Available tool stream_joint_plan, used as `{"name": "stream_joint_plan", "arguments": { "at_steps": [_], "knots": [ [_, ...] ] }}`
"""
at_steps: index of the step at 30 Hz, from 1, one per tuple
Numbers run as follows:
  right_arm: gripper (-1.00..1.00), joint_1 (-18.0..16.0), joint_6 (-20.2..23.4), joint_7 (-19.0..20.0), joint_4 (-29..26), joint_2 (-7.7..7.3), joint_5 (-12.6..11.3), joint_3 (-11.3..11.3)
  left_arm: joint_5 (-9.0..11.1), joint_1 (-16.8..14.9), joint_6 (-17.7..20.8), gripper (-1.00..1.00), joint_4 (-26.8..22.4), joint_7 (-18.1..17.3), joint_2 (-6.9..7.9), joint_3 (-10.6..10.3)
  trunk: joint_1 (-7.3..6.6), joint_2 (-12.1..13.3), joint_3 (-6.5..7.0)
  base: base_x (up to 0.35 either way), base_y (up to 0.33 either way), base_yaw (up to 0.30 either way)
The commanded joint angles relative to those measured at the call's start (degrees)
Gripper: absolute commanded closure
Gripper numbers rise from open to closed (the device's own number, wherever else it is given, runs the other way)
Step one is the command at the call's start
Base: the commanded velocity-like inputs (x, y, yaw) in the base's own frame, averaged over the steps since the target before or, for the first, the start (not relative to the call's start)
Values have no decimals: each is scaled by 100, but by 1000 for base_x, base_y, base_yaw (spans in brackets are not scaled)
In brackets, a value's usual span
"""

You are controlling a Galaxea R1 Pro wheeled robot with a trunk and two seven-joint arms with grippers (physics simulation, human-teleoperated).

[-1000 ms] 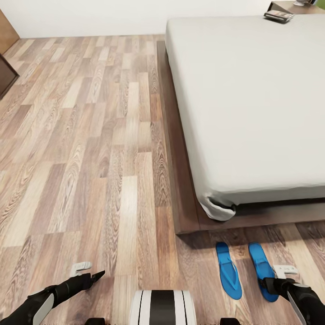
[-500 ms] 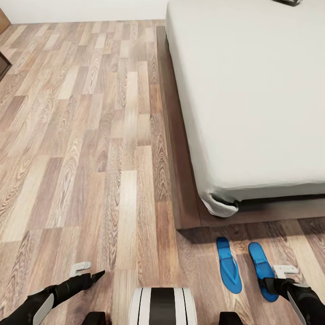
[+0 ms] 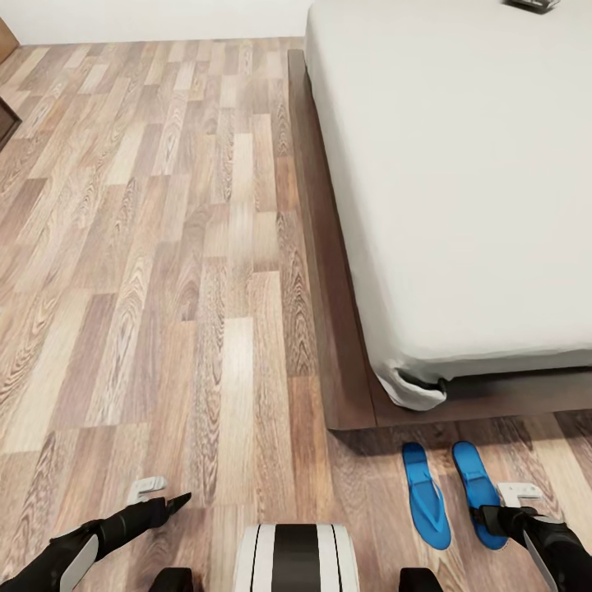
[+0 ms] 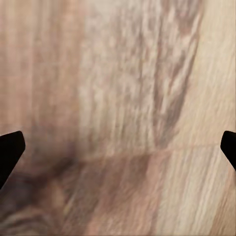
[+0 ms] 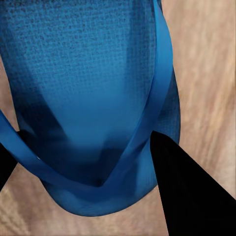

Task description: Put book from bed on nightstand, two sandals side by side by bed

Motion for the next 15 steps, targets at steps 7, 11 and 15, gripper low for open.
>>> {"name": "stream_joint_plan", "arguments": {
  "at_steps": [7, 11, 15],
  "knots": [
    [100, -1, 19, 54, -14, 5, 60, -40, 51, -2, 60, -100, 0, -21, 0, 0, 1, -1, -3, 39, 45, 0],
    [100, -1, -7, 62, -19, -3, 60, -41, 48, -2, 60, -100, 0, -21, 0, 0, 3, -3, -25, 0, 1, 0],
    [100, -1, -23, 63, -81, -4, 60, -43, 50, -2, 60, -100, 0, -21, 0, 0, 13, -8, -114, 0, 0, 0]
  ]
}}
